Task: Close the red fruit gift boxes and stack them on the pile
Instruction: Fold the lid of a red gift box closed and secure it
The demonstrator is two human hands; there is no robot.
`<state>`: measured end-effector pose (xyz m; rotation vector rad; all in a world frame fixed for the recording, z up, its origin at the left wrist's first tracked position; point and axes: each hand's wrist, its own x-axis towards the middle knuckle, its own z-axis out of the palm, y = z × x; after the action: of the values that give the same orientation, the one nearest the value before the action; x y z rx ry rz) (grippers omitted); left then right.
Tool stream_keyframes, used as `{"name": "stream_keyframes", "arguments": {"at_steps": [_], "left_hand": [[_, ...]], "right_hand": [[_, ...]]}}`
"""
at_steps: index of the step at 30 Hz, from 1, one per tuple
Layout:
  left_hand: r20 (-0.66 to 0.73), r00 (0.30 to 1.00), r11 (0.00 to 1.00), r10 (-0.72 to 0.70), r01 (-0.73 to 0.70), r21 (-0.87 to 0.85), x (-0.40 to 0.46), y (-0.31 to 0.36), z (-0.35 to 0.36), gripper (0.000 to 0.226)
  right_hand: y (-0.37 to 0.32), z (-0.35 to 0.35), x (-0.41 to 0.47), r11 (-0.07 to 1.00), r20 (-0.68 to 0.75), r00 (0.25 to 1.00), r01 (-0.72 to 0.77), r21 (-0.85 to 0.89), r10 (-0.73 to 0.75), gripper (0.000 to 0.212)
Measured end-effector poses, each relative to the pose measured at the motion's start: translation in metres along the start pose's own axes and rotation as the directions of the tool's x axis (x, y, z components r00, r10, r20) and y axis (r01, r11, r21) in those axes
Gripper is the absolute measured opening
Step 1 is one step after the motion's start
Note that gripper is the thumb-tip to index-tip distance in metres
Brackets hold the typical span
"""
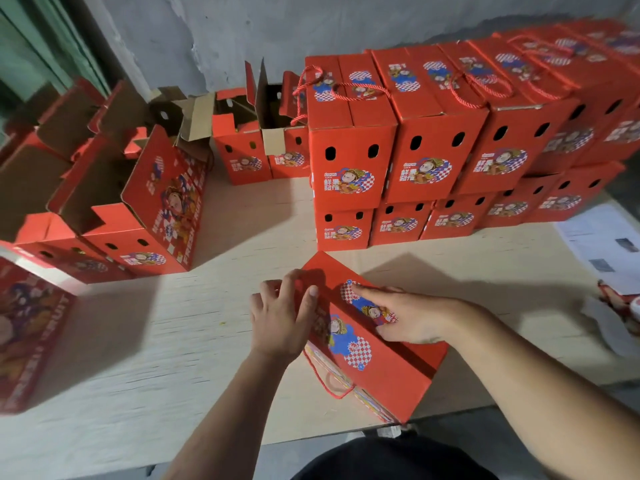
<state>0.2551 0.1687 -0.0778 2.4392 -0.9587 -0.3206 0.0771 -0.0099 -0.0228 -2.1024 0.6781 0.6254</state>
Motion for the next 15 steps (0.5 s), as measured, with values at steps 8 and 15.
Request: {"name": "stream_keyframes", "arguments": {"at_steps": [8, 15], "left_hand": [[-0.074, 0.997, 0.989, -0.010, -0.001, -0.145, -0.011, 0.003, 0.006, 0.075], [-0.113, 0.980, 0.725, -0.164, 0.042, -0.687, -0.002, 0.009, 0.004, 0.036]], "right_hand": [[0.002, 0.010, -0.008, 0.995, -0.202, 0.978, 0.029, -0.099, -0.048, 0.090], [0.017, 0.015, -0.020, 0.987, -0.083, 0.995, -0.074, -0.142, 0.063, 0.105]]}}
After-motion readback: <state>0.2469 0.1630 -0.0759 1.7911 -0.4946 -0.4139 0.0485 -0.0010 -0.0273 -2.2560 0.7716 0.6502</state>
